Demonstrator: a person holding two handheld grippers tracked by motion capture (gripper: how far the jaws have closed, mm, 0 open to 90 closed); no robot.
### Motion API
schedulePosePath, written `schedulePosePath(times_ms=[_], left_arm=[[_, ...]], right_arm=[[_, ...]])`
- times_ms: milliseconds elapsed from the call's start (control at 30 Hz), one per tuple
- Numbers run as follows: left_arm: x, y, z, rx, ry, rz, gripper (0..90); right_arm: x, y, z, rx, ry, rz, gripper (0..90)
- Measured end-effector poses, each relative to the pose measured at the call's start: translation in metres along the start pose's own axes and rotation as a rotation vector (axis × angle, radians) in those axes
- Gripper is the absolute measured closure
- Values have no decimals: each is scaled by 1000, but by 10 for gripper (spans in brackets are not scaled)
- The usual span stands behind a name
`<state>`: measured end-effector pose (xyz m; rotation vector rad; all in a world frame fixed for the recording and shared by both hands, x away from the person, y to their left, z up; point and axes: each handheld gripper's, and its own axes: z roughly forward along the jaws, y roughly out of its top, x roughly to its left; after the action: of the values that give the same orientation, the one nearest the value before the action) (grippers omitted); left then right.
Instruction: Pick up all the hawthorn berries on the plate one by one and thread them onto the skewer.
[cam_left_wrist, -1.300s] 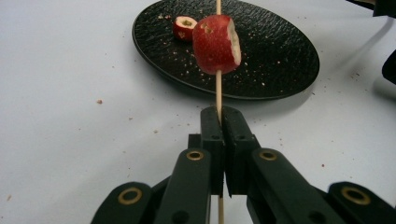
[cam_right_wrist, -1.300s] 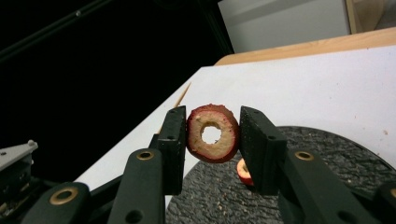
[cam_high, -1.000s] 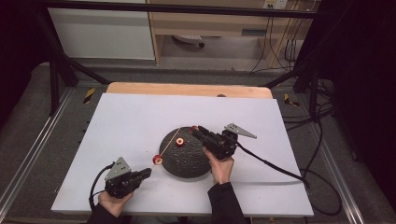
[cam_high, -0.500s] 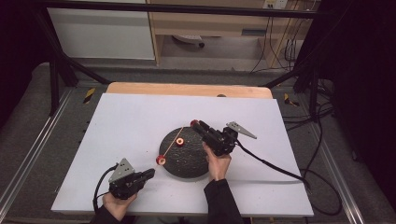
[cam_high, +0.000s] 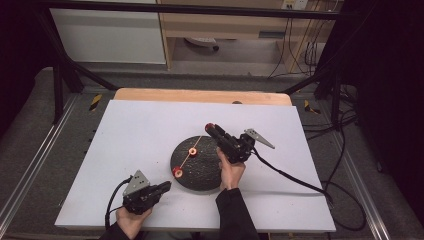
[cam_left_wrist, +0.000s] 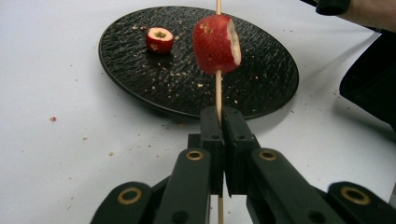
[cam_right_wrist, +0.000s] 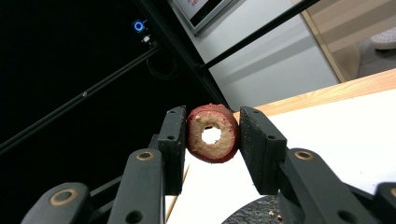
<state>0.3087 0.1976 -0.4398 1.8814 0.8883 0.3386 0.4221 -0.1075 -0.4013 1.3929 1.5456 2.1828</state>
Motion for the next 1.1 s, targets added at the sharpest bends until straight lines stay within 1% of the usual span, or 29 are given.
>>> schedulePosePath(times_ms=[200,300,567,733,933,1100], left_arm=[[-4,2,4,-4,-5,-5,875],[-5,3,7,-6,-8,-16,875],[-9,4,12,-9,-9,-29,876],[-10,5,13,-15,-18,-40,876],[-10,5,14,-20,-18,-42,876],[-9,6,15,-26,-24,-53,876]], right_arm=[[-1,-2,1,-13,0,16,631],[-1,-1,2,-28,2,22,631],[-1,-3,2,-54,-3,24,631],[-1,-3,2,-59,-5,22,631],[-1,-5,2,-59,-4,22,631],[-1,-7,3,-61,2,33,631]])
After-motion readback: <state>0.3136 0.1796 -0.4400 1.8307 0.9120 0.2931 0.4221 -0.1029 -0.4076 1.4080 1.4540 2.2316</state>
